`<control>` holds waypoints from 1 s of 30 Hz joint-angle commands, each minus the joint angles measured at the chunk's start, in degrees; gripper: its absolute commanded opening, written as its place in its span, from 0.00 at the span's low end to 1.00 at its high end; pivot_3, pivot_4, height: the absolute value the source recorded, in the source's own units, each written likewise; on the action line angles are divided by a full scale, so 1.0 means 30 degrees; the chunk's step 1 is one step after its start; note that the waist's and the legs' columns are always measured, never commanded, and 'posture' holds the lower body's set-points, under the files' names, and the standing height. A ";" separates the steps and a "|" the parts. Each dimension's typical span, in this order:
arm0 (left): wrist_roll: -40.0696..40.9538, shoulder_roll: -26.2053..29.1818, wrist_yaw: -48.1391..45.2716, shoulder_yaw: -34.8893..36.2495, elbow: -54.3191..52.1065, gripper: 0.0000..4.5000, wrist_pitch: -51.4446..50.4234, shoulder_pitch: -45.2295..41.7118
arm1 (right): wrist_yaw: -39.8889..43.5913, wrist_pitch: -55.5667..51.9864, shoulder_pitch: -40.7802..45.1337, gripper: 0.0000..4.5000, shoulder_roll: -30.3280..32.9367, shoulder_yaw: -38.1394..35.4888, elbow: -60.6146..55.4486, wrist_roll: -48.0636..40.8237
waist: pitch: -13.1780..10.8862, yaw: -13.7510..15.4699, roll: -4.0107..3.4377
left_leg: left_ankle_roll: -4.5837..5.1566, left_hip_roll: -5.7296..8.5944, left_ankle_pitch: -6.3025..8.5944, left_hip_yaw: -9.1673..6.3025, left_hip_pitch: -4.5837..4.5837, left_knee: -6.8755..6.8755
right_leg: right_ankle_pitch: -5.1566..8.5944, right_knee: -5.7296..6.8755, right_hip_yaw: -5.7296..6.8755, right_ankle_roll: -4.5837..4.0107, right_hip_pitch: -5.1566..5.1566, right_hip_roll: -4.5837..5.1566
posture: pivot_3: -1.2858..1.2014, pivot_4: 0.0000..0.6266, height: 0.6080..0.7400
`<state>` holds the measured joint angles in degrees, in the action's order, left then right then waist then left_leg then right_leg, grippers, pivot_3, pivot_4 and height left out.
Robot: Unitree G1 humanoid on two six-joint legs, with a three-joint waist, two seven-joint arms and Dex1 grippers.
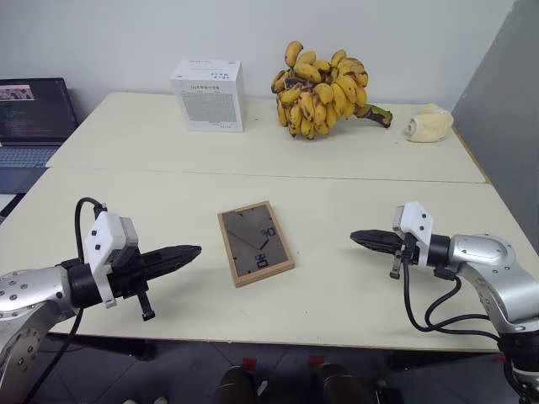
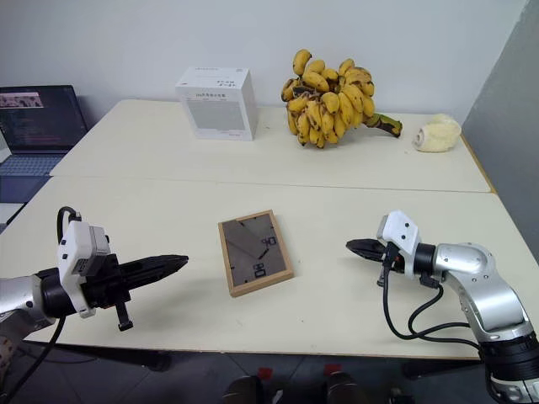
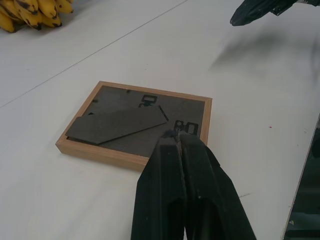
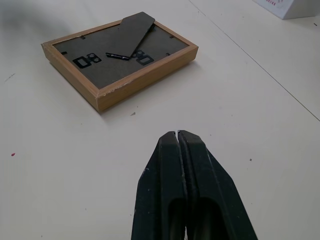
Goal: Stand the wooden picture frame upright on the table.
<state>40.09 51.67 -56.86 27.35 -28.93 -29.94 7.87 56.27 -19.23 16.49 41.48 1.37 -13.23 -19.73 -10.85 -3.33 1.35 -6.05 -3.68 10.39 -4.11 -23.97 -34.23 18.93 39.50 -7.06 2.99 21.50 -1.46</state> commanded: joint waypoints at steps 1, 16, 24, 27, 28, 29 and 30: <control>0.0011 0.0149 0.0339 0.0467 -0.0399 0.00 0.0106 -0.0331 | -0.0045 0.0161 0.0231 0.01 -0.0085 -0.0350 -0.0305 -0.0252 | 0.0000 0.0000 0.0000 | 0.0000 0.0000 0.0000 0.0001 0.0000 0.0000 | 0.0000 0.0000 0.0000 0.0000 0.0000 0.0000 | 0.52 0.24 1.00; 0.0242 -0.0172 0.1436 0.0486 -0.0395 0.00 -0.0283 -0.0776 | -0.0248 0.0388 0.0255 0.01 -0.0452 -0.0318 0.0015 0.0119 | 0.0000 0.0007 0.0000 | 0.0000 -0.0001 -0.0001 -0.0002 0.0003 -0.0003 | -0.0002 0.0012 0.0003 0.0001 -0.0005 -0.0001 | 0.52 0.24 1.00; 0.0287 -0.0114 0.1494 0.0804 -0.0451 0.00 -0.0351 -0.0557 | -0.0240 0.0605 0.0485 0.01 -0.0595 -0.0177 0.0408 0.0258 | 0.0000 0.0007 0.0000 | 0.0001 0.0000 -0.0001 -0.0001 0.0005 -0.0005 | -0.0002 0.0016 0.0004 0.0000 -0.0005 -0.0001 | 0.52 0.24 1.00; 0.0246 -0.0177 0.1614 0.1043 -0.0519 0.00 -0.0358 -0.0332 | -0.0217 0.0755 0.0555 0.01 -0.0681 -0.0074 0.0598 0.0303 | 0.0000 0.0007 0.0000 | 0.0001 0.0000 -0.0001 -0.0001 0.0005 -0.0004 | -0.0002 0.0017 0.0003 0.0000 -0.0006 -0.0001 | 0.52 0.24 1.00; 0.0238 -0.0193 0.1662 0.1101 -0.0529 0.00 -0.0353 -0.0268 | -0.0212 0.0790 0.0578 0.01 -0.0713 -0.0051 0.0646 0.0319 | 0.0000 0.0007 0.0000 | 0.0000 0.0000 -0.0001 -0.0001 0.0005 -0.0004 | -0.0002 0.0017 0.0004 0.0000 -0.0006 -0.0001 | 0.52 0.24 1.00; 0.0087 -0.0259 0.1768 0.1242 -0.0510 0.00 -0.0271 -0.0076 | -0.0229 0.0827 0.0622 0.01 -0.0782 0.0004 0.0719 0.0357 | 0.0000 0.0007 0.0000 | 0.0000 -0.0001 0.0000 -0.0002 0.0006 -0.0004 | -0.0002 0.0019 0.0003 0.0000 -0.0005 -0.0001 | 0.52 0.24 1.00; -0.0015 -0.0297 0.1844 0.1333 -0.0494 0.00 -0.0203 0.0061 | -0.0241 0.0850 0.0652 0.01 -0.0829 0.0039 0.0765 0.0384 | 0.0001 0.0005 0.0000 | 0.0000 0.0000 -0.0001 -0.0002 0.0006 -0.0004 | -0.0002 0.0022 0.0002 0.0000 -0.0005 -0.0001 | 0.52 0.24 1.00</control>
<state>40.09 51.13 -51.87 28.66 -28.94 -31.02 7.54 55.69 -17.85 17.18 39.19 1.56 -10.59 -18.94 -10.84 -3.32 1.35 -6.05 -3.69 10.39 -4.12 -23.95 -34.25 18.92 39.57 -7.06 2.99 21.48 -1.46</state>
